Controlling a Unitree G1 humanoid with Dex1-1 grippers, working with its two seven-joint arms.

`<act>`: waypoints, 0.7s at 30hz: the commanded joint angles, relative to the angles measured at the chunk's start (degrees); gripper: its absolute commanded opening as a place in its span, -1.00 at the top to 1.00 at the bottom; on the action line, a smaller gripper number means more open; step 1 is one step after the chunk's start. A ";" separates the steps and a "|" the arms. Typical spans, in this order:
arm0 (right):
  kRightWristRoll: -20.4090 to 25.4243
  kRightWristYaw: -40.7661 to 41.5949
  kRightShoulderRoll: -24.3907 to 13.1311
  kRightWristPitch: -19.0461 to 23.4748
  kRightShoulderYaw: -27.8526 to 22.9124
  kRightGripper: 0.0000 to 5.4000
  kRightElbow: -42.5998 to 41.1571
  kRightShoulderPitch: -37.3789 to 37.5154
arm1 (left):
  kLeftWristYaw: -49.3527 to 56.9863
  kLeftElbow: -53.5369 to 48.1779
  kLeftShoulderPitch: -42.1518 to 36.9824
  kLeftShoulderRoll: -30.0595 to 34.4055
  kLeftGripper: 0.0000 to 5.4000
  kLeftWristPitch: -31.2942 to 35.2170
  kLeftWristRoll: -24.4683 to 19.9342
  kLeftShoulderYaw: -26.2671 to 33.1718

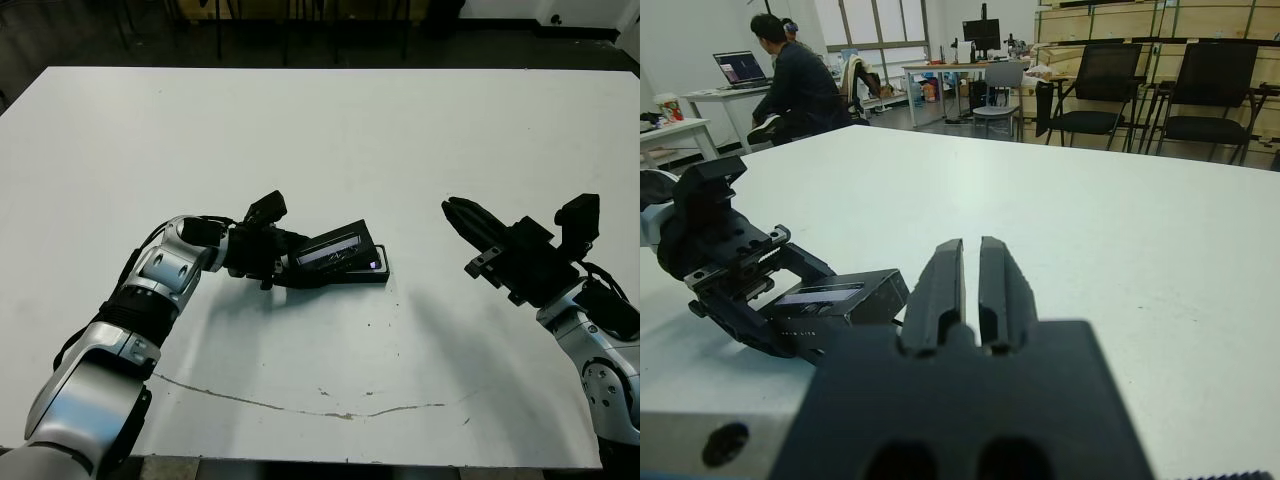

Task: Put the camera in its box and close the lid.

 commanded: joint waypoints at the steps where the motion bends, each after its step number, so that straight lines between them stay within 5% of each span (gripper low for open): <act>1: -0.79 -0.17 -0.54 0.81 0.45 1.00 0.25 0.08 | 0.40 3.15 0.13 -0.88 -0.03 0.27 2.58 -1.36; 21: -0.25 0.37 -2.70 1.72 -2.56 1.00 0.95 0.17 | 2.47 17.38 -7.12 -8.22 -0.03 -8.57 10.48 -5.01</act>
